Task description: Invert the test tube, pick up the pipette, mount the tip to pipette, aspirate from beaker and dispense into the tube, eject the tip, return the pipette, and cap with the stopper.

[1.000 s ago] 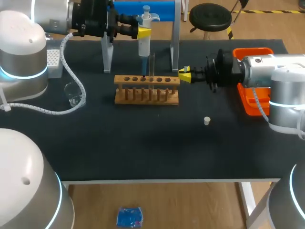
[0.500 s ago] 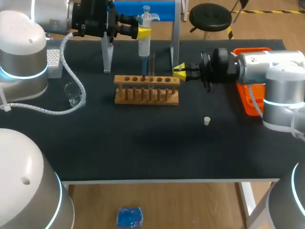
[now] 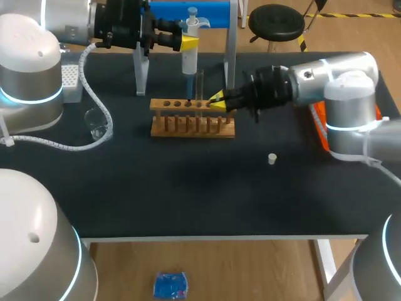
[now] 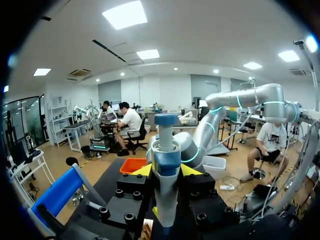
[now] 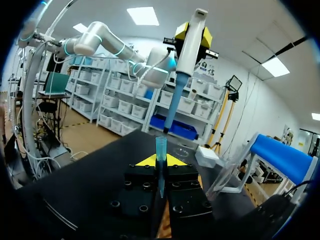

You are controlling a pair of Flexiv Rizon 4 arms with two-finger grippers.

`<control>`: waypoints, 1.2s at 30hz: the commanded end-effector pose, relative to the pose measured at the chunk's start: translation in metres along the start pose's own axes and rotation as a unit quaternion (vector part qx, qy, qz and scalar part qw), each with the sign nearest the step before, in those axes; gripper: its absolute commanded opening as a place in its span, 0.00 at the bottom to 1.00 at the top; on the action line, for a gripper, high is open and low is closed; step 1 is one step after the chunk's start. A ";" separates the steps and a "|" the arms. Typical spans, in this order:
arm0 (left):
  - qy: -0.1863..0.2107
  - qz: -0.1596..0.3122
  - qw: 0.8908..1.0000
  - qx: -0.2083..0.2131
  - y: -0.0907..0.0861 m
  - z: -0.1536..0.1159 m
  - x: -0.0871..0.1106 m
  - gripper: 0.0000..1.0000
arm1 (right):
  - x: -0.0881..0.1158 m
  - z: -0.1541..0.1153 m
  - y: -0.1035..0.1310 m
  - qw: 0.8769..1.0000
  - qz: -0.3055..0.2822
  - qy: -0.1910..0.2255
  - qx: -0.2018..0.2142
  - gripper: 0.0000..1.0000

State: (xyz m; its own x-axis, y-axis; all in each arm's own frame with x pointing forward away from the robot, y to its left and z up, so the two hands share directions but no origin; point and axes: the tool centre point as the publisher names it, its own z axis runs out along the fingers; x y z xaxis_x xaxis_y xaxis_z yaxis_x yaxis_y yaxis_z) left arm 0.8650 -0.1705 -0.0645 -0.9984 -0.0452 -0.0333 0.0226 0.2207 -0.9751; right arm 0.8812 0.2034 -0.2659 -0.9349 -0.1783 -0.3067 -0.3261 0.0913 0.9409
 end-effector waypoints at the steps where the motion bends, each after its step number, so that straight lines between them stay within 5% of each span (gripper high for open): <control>1: 0.000 0.000 1.000 -0.001 -0.001 0.000 0.000 0.00 | -0.004 0.012 -0.008 1.000 0.004 0.016 0.003 0.00; 36: 0.000 0.000 1.000 -0.001 -0.001 0.000 0.000 0.00 | -0.003 0.057 -0.005 0.999 0.020 0.020 0.032 0.00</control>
State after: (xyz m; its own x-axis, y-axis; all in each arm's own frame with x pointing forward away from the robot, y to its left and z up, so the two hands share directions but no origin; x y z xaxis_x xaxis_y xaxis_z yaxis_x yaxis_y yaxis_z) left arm 0.8649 -0.1705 -0.0645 -0.9984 -0.0452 -0.0334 0.0226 0.2207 -0.9751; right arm 0.8774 0.2574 -0.2781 -0.9415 -0.2119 -0.2619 -0.2977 0.1592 0.9413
